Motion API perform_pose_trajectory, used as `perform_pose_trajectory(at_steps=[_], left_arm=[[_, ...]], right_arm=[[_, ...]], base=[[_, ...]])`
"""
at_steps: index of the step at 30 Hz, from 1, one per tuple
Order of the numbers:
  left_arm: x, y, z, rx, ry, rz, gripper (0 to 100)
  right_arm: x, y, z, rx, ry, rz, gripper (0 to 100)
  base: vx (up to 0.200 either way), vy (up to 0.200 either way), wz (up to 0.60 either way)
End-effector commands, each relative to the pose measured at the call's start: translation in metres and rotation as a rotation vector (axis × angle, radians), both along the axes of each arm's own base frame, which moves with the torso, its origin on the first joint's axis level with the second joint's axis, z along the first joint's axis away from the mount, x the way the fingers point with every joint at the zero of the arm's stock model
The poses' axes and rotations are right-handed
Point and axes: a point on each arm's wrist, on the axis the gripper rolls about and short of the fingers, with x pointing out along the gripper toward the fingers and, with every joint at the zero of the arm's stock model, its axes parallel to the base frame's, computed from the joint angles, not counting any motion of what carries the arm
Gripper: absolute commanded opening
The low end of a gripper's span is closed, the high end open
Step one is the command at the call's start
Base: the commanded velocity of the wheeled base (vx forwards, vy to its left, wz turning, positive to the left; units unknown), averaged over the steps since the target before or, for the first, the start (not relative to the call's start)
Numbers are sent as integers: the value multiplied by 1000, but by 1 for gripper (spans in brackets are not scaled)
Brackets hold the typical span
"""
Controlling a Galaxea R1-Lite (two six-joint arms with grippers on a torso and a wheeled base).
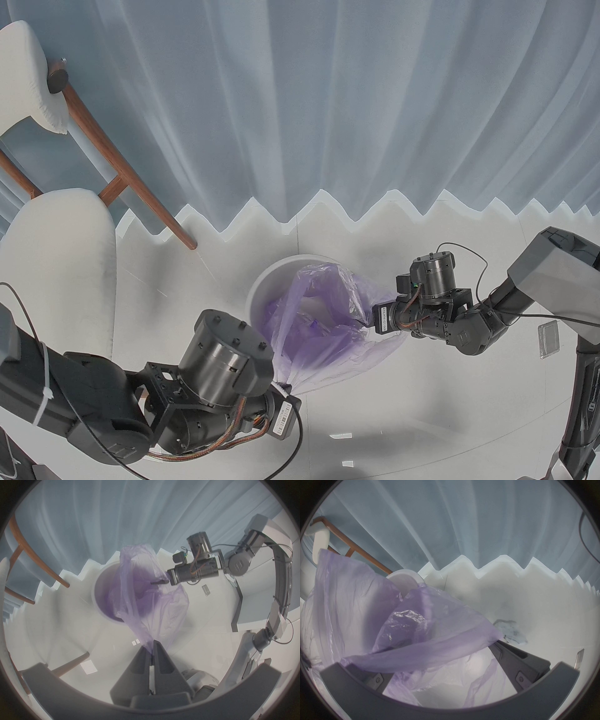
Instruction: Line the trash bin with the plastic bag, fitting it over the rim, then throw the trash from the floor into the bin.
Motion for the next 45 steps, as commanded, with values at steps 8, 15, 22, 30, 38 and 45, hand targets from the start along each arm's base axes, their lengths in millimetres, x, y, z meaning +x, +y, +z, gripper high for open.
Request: perform_pose_trajectory(at_steps=[8,15,22,30,38,45], left_arm=[[-6,6,-3,14,8,-5,0],[3,-4,-4,11,6,-2,0],[17,-19,-11,17,11,3,0],[27,-17,-24,70,20,5,0],[27,-18,-18,53,3,4,0],[23,-16,26,-103,-126,-4,0]], right_arm=[[0,11,-10,-48,10,-30,100],[6,23,-20,-64,1,-33,100],[12,31,-19,-68,-4,-33,100],[13,33,-22,-67,-3,-32,0],[9,35,-8,-42,-25,-31,0],[-22,16,47,-2,-90,-35,0]], base=[[0,0,0],[0,0,0],[0,0,0],[0,0,0],[0,0,0],[0,0,0]])
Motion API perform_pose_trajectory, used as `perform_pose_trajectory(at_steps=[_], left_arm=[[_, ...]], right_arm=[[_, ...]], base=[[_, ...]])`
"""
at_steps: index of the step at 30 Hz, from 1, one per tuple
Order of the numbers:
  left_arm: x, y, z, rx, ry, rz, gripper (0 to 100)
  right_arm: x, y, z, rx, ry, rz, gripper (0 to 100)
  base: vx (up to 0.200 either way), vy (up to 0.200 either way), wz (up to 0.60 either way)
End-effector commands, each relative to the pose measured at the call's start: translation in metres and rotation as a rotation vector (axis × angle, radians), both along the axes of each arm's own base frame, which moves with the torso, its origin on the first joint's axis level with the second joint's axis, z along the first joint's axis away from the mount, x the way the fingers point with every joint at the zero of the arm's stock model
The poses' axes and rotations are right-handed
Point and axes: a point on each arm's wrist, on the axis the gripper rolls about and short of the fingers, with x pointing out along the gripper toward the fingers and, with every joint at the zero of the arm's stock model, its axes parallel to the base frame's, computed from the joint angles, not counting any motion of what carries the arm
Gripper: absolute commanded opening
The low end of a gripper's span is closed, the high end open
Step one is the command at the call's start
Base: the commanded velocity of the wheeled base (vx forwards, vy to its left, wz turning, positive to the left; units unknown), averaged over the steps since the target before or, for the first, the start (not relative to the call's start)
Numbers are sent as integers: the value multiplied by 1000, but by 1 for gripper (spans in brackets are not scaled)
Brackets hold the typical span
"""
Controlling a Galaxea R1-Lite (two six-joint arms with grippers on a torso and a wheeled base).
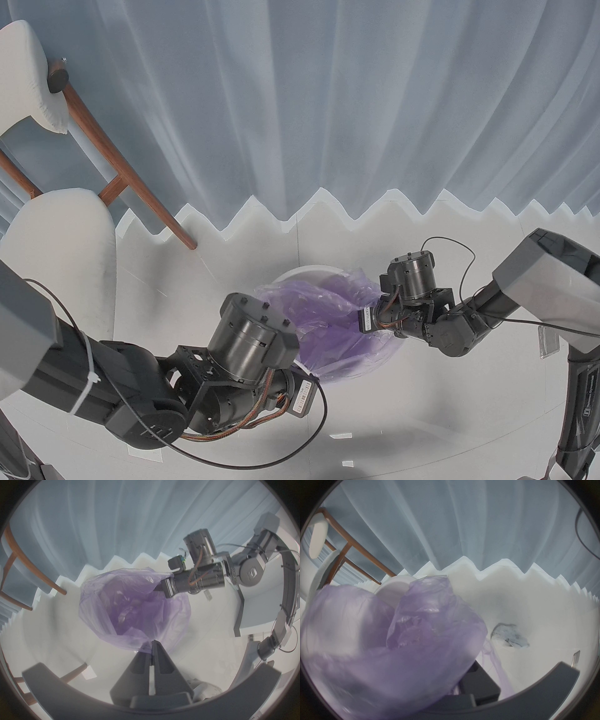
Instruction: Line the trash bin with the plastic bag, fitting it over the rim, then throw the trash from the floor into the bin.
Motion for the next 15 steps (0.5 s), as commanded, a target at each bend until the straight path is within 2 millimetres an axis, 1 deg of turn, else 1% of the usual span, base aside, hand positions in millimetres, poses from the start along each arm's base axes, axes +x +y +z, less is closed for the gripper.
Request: perform_pose_trajectory(at_steps=[1,2,3,5,6,8,11,13,15], left_arm=[[-8,5,37,-119,-96,-16,0],[-9,5,39,-126,-102,-17,0],[-12,7,44,-145,-112,-25,0],[-16,10,44,-149,-112,-32,0],[-18,11,41,-147,-106,-37,0],[-21,14,36,-132,-96,-42,0],[-32,10,29,-118,-78,-77,0],[-37,9,26,-108,-70,-96,0],[-48,1,22,-98,-58,-143,0]], right_arm=[[-29,-17,53,44,-72,1,0],[-33,-19,59,48,-80,1,0],[-43,-25,70,55,-92,1,0],[-54,-32,81,53,-85,0,0],[-59,-36,83,48,-72,-4,0],[-64,-41,87,53,-63,-14,0],[-72,-45,103,101,-83,-36,0],[-74,-46,107,104,-86,-50,0],[-75,-48,110,96,-85,-72,0]], base=[[0,0,0],[0,0,0],[0,0,0],[0,0,0],[0,0,0],[0,0,0],[0,0,0],[0,0,0],[0,0,0]])
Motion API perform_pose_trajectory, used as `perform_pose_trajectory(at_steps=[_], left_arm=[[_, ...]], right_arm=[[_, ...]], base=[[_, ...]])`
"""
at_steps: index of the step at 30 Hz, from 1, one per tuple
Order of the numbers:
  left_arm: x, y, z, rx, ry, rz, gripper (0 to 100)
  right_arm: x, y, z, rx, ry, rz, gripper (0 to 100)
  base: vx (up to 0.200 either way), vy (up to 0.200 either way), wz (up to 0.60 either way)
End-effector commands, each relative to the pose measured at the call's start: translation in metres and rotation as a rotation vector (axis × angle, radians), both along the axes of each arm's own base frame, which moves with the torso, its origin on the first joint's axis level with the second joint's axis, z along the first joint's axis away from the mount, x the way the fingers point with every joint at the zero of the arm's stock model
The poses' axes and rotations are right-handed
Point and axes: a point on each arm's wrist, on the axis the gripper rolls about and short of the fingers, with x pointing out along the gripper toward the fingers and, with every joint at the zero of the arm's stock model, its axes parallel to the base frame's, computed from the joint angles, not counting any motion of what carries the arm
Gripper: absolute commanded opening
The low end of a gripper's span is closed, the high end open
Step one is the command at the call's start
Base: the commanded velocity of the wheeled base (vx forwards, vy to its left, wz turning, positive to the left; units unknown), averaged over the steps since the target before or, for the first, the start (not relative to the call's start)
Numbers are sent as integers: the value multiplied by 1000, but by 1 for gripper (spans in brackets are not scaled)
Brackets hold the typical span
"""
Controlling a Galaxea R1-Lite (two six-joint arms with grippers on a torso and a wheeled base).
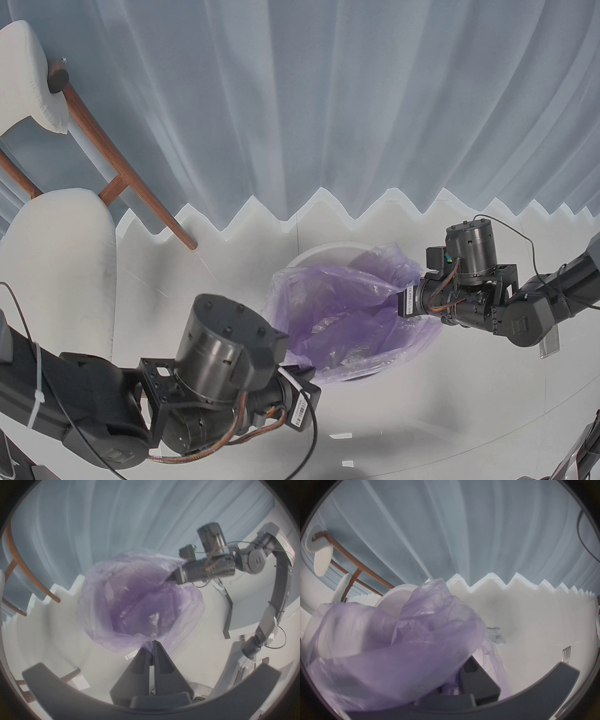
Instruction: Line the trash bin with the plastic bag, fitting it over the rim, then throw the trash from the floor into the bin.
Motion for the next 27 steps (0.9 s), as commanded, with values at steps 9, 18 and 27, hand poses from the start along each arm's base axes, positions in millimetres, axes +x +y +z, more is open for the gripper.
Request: perform_pose_trajectory(at_steps=[9,18,27], left_arm=[[-57,-40,-25,78,42,-231,0],[-60,-26,-45,167,74,-202,0],[-42,-10,-47,188,69,-90,0]], right_arm=[[-11,-8,31,71,-49,-80,0],[0,-11,48,128,-93,-117,0],[0,-16,65,176,-79,-154,0]], base=[[0,0,0],[0,0,0],[0,0,0]])
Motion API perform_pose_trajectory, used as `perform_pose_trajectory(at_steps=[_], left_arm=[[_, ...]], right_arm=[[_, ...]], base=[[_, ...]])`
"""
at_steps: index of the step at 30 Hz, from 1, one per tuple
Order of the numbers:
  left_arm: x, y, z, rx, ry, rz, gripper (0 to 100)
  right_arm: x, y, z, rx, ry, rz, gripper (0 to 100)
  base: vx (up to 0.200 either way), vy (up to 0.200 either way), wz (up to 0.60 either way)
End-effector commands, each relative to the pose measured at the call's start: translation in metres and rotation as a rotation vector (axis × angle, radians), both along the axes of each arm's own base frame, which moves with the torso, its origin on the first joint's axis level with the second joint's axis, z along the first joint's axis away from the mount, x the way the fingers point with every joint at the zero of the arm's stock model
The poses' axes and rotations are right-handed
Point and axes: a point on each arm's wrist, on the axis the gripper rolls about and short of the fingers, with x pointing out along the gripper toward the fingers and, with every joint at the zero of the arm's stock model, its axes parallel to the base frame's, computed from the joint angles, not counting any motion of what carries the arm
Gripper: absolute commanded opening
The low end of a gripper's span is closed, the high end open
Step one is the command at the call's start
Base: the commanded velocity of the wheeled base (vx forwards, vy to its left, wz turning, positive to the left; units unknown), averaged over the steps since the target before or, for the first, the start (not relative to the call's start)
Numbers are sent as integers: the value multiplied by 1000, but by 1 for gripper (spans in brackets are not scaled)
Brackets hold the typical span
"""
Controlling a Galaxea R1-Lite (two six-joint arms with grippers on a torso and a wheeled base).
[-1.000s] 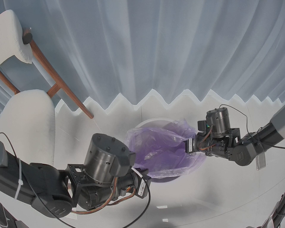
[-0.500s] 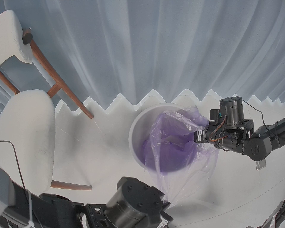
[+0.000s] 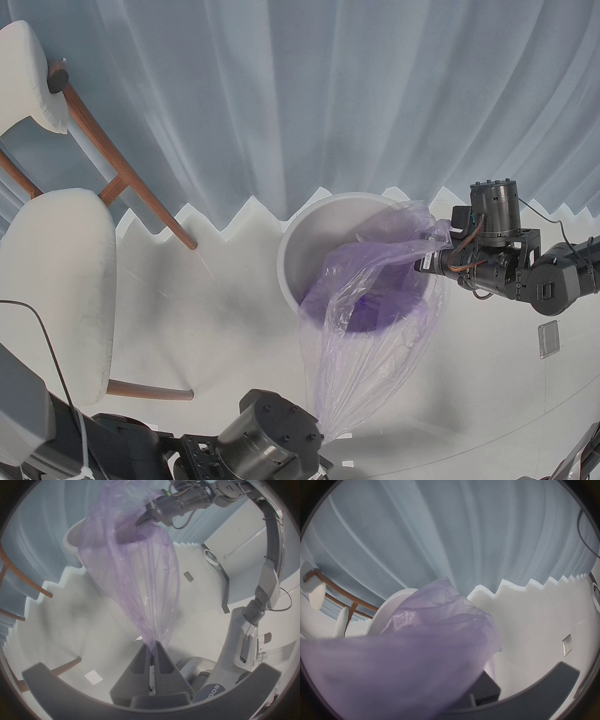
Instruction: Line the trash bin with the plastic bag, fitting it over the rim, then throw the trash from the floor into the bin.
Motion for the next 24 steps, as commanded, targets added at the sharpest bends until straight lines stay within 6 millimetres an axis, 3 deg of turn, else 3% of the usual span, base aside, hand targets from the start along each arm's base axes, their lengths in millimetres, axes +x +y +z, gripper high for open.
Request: perform_pose_trajectory(at_steps=[1,9,10,14,17,20,24], left_arm=[[9,6,1,3,-10,50,0],[27,18,4,-3,-26,123,0],[27,18,6,-9,-30,119,100],[17,25,21,-54,-54,101,100],[5,42,22,-43,-54,90,100],[-16,79,21,-15,-74,57,100],[-18,91,30,-70,-92,54,100]], right_arm=[[-2,-2,12,18,-19,-5,0],[-15,0,11,8,27,12,0],[-17,2,10,10,29,19,0],[-21,0,-2,-20,59,27,0],[-24,-1,-8,-35,72,32,0],[-34,-3,-19,-51,94,49,0],[-44,-1,-29,-74,128,77,0]], base=[[0,0,0],[0,0,0],[0,0,0],[0,0,0],[0,0,0],[0,0,0],[0,0,0]])
